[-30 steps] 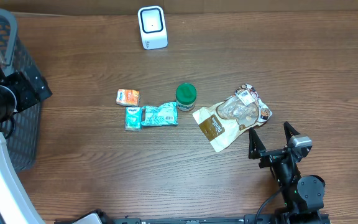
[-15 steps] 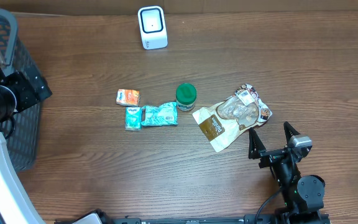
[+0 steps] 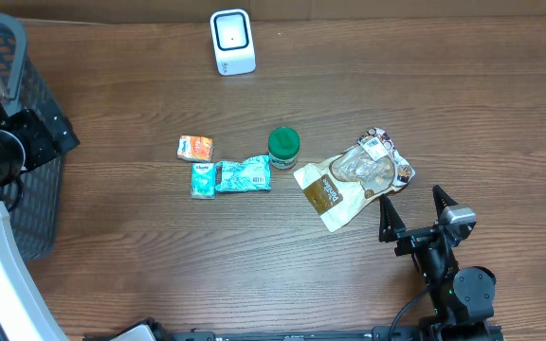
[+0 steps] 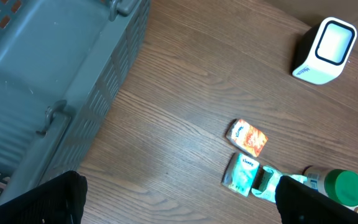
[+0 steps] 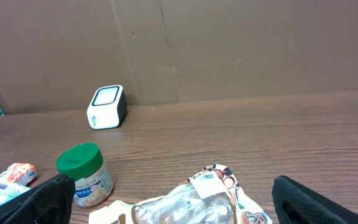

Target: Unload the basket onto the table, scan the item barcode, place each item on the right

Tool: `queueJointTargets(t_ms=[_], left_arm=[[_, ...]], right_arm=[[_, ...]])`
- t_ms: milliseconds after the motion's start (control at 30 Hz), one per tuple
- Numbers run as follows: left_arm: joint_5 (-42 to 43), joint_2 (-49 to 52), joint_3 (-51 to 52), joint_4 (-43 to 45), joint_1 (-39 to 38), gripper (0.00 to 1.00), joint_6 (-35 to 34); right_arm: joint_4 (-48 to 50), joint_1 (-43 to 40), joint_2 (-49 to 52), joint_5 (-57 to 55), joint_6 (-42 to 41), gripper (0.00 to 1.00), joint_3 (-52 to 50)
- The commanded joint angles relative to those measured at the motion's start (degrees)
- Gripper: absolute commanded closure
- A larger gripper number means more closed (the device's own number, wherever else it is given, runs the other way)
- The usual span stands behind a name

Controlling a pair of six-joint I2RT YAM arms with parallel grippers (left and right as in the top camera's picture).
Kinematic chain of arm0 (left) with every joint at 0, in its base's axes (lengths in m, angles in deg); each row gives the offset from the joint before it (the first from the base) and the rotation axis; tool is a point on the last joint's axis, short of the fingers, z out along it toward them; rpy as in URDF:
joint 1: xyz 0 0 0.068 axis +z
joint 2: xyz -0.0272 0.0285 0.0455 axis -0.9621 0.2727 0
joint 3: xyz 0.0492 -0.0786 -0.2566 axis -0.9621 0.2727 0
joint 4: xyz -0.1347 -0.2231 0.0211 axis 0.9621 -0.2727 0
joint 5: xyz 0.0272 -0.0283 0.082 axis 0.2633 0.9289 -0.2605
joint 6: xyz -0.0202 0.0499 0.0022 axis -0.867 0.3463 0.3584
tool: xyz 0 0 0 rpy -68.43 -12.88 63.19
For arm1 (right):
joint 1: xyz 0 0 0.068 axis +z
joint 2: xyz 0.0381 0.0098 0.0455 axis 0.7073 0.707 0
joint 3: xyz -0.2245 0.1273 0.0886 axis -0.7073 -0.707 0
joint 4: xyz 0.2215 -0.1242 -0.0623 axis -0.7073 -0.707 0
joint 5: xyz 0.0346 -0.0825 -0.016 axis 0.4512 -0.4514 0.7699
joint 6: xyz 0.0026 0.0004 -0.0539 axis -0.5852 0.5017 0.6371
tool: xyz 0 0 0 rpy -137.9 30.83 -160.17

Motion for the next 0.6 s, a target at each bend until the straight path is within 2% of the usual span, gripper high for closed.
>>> queueJointTargets(t_ms=[0,400,567], left_arm=[[0.8,0.3,-0.5,0.0,0.2,0.01,-0.8],[0.8,0.3,-0.5,0.0,0.2,0.01,-0.8],[0.8,0.3,-0.5,0.0,0.2,0.00,-0.8]], right_arm=[[0.3,-0.2,-0.6,0.1,-0.2,0.00,-0.6],[1.5,-0.2,-0.5,4.3,-0.6,0.00,-0.2],[-1.4,-0.2,0.6,5.4,-3.0,0.00,4.6]])
